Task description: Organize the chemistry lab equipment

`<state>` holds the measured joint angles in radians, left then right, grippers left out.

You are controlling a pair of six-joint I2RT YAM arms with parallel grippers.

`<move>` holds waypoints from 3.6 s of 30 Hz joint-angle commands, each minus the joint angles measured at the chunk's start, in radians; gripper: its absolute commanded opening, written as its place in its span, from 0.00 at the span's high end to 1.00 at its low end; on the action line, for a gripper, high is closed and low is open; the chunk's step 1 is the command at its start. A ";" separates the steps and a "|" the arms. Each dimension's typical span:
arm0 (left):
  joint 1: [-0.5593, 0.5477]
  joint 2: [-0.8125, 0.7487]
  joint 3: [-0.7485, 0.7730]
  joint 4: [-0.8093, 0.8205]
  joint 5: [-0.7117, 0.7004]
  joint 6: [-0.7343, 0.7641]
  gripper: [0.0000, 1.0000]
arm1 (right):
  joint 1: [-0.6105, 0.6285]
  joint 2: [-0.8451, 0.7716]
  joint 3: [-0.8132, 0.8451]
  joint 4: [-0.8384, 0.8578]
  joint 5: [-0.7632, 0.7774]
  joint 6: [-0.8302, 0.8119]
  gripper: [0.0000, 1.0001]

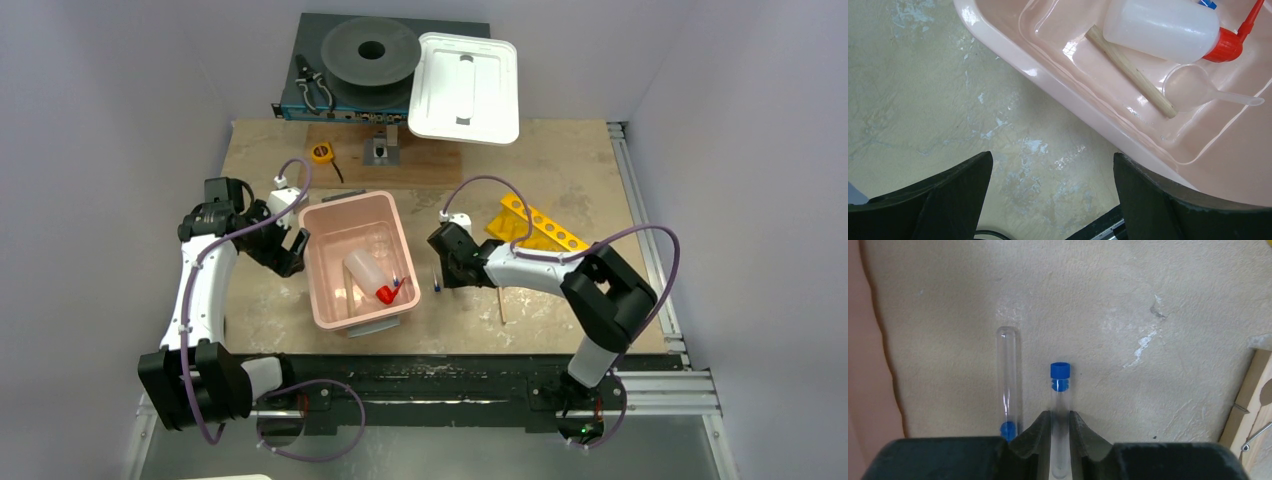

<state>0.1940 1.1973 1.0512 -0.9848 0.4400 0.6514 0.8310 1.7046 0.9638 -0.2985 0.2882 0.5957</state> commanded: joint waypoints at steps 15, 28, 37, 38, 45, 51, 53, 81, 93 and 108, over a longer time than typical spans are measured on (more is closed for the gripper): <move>-0.005 -0.023 -0.001 -0.004 0.032 0.040 0.10 | 0.021 -0.294 0.226 -0.175 0.077 -0.033 1.00; -0.004 -0.036 0.003 -0.011 0.036 0.034 0.10 | 0.257 0.077 0.690 -0.251 -0.031 -0.075 1.00; -0.004 -0.035 0.004 -0.009 0.032 0.033 0.09 | 0.258 0.142 0.750 -0.261 -0.038 -0.088 0.63; -0.005 -0.036 0.004 -0.008 0.030 0.033 0.09 | 0.257 0.125 0.751 -0.261 -0.026 -0.093 0.58; -0.004 -0.039 0.003 -0.005 0.026 0.030 0.08 | 0.201 -0.064 0.629 -0.261 0.048 -0.080 0.61; -0.005 -0.040 0.003 -0.008 0.028 0.033 0.08 | 0.066 -0.245 0.351 -0.198 0.044 -0.042 0.65; -0.004 -0.039 0.003 -0.008 0.029 0.033 0.08 | 0.044 -0.264 0.262 -0.186 0.037 -0.035 0.64; -0.004 -0.035 -0.003 -0.009 0.023 0.047 0.08 | 0.042 0.082 0.105 0.034 -0.002 -0.008 0.73; -0.004 -0.037 -0.008 -0.009 0.031 0.052 0.08 | 0.042 -0.141 0.172 -0.119 0.102 -0.023 1.00; -0.004 -0.050 -0.019 -0.014 0.068 0.063 0.08 | 0.224 -0.022 0.590 -0.221 -0.001 -0.044 1.00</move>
<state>0.1940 1.1736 1.0351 -0.9936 0.4614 0.6922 1.0267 1.5822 1.5223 -0.4835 0.3229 0.5579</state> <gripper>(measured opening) 0.917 0.046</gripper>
